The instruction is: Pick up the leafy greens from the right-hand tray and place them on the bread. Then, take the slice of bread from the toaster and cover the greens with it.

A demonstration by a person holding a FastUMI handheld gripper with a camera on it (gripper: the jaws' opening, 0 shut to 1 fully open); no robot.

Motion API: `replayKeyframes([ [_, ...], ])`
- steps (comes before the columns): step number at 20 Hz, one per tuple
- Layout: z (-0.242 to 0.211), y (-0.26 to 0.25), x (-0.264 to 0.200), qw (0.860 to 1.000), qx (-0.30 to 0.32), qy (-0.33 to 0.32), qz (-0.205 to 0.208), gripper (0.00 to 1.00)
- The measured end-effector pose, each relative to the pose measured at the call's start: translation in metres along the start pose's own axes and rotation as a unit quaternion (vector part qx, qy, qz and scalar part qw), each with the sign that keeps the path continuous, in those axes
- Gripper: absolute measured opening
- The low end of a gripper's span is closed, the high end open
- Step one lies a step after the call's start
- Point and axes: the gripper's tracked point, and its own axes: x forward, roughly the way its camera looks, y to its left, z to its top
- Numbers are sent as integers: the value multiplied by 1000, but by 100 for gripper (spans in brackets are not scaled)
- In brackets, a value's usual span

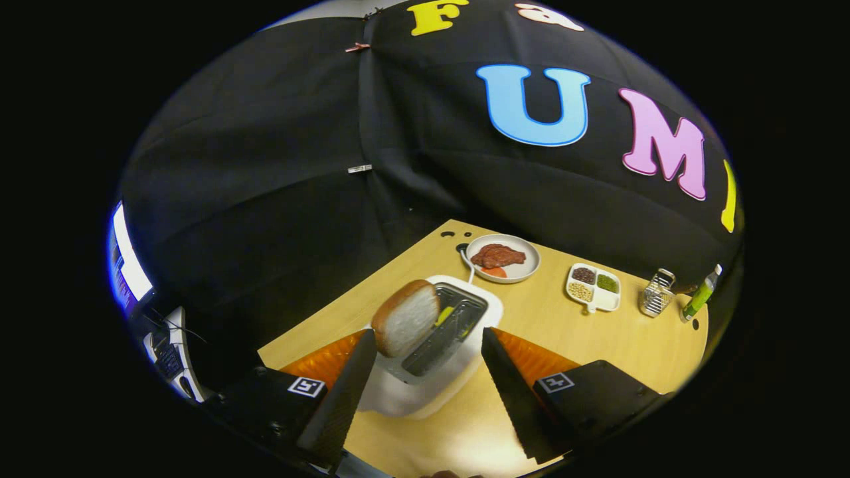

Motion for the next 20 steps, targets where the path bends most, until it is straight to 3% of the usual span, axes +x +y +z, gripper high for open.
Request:
replayKeyframes([
  [5, 7, 20, 49, 1000, -9, 3, -11, 99],
  [11, 5, 16, 76, 999, 2, 20, -45, 96],
  [14, -2, 17, 83, 998, 5, 33, -62, 67],
  [18, -8, 19, 86, 996, 1, 48, -77, 52],
  [20, -9, 15, 84, 995, 4, 52, -88, 37],
])
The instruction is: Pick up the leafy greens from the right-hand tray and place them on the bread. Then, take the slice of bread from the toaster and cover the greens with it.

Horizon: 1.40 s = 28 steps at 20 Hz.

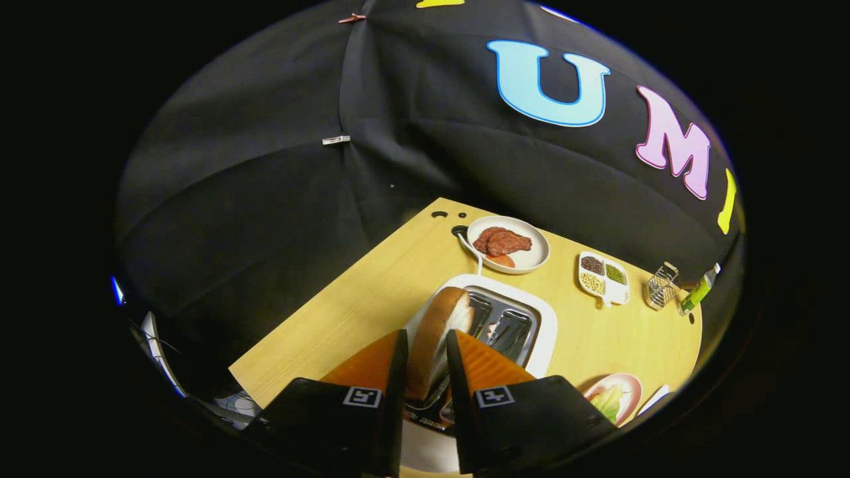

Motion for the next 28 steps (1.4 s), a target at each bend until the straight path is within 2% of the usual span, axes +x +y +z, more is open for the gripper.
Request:
replayKeyframes([
  [1, -1, -5, -2, 1000, 2, 2, -8, 36],
  [2, 0, -7, -2, 1000, 7, 3, -10, 24],
  [4, -1, -5, -3, 1000, 15, 9, 5, 18],
  [8, 13, -10, -15, 998, 56, 12, 27, 17],
  [18, 53, -32, -63, 993, 95, -19, 64, 17],
  [24, 67, -78, -86, 991, 119, -45, 49, 17],
  [28, 63, -129, -100, 987, 149, -56, 28, 17],
])
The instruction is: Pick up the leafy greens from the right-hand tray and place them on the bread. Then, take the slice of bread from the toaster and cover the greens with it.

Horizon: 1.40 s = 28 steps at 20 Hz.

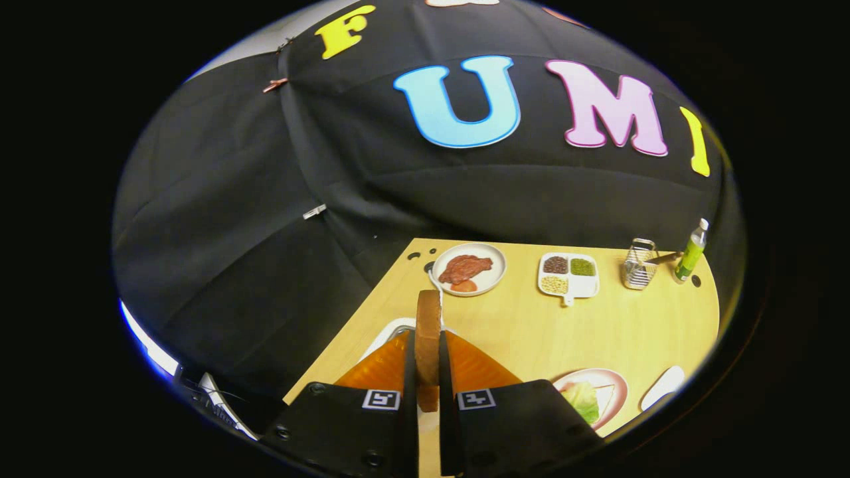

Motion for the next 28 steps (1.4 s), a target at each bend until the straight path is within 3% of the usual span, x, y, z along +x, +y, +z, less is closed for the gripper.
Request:
replayKeyframes([
  [4, -11, -70, -13, 999, 25, -1, -46, 17],
  [11, -85, -170, -21, 989, 104, 51, -97, 17],
  [19, -144, -213, -8, 970, 216, 75, -81, 17],
  [26, -173, -239, -7, 966, 227, 85, -86, 17],
  [28, -178, -250, -10, 967, 220, 87, -97, 22],
])
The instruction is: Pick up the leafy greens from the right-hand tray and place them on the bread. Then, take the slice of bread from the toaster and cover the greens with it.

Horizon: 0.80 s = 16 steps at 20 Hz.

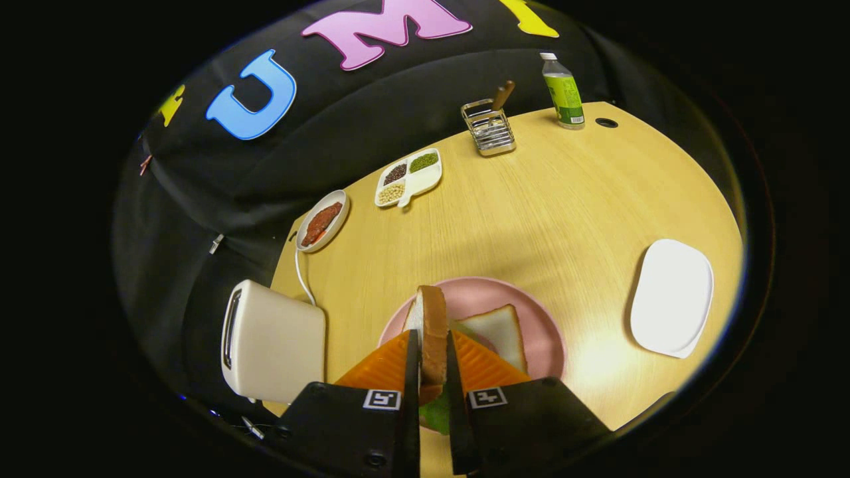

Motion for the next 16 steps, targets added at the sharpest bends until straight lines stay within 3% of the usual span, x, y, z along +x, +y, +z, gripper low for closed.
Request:
replayKeyframes([
  [1, 0, -5, -1, 1000, 2, 1, -6, 22],
  [8, 3, -33, -20, 999, -23, 12, -35, 74],
  [10, 1, -31, -31, 998, -44, 17, -35, 75],
  [13, 13, -25, -53, 994, -96, -9, -42, 100],
  [16, 34, -7, -83, 986, -146, -62, -42, 99],
])
